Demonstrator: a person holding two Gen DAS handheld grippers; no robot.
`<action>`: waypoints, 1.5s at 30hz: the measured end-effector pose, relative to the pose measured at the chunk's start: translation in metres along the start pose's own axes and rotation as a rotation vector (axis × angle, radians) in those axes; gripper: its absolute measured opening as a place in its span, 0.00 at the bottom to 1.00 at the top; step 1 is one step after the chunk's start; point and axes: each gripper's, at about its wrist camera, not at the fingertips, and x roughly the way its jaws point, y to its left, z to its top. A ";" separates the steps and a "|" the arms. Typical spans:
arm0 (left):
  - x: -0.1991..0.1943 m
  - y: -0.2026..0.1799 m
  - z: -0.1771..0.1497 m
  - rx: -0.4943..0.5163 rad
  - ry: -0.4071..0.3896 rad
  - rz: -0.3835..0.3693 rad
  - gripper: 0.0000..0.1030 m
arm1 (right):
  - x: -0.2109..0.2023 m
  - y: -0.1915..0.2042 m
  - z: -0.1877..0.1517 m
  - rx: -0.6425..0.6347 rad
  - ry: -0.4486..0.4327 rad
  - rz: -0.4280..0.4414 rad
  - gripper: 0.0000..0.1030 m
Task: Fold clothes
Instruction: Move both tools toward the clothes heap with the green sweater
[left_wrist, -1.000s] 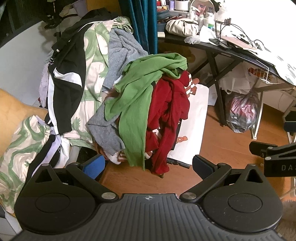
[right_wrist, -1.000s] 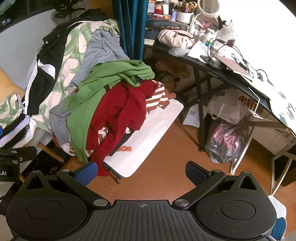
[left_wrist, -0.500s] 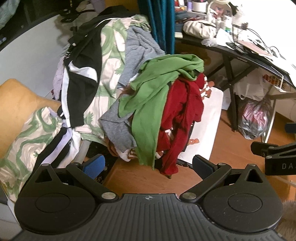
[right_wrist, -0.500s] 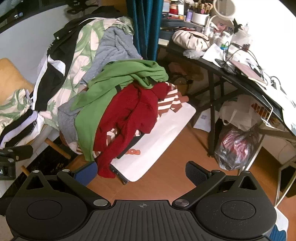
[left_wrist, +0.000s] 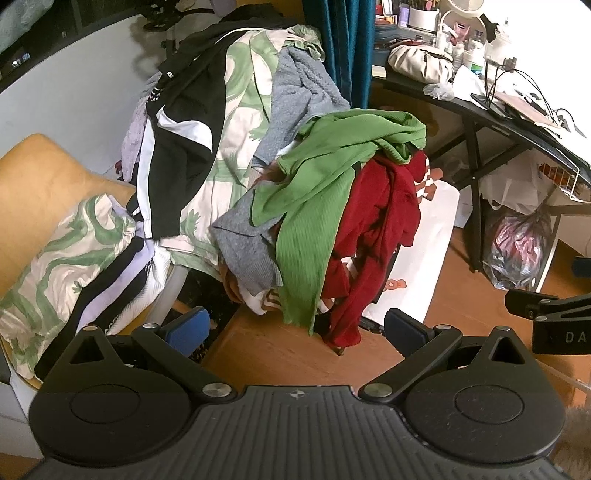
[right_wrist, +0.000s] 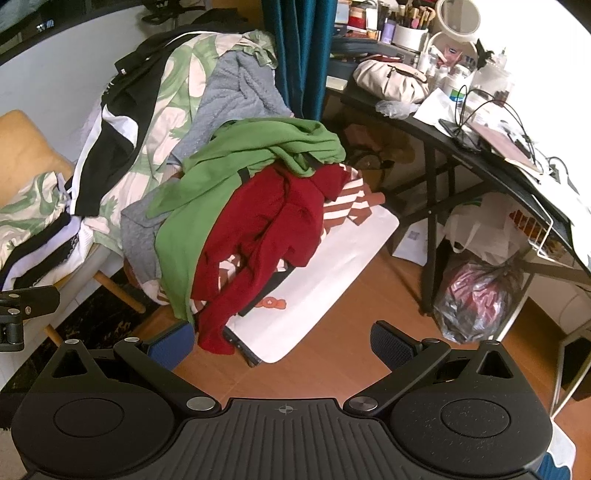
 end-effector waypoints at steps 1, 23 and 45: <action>0.000 0.001 0.000 -0.004 0.000 0.000 1.00 | 0.000 0.000 0.001 0.000 0.000 0.000 0.99; -0.004 0.015 -0.007 -0.049 0.004 0.018 1.00 | 0.006 0.006 0.000 0.017 0.040 0.023 0.99; -0.001 0.099 -0.019 -0.120 0.013 0.013 1.00 | 0.012 0.095 0.014 -0.062 0.061 0.012 0.99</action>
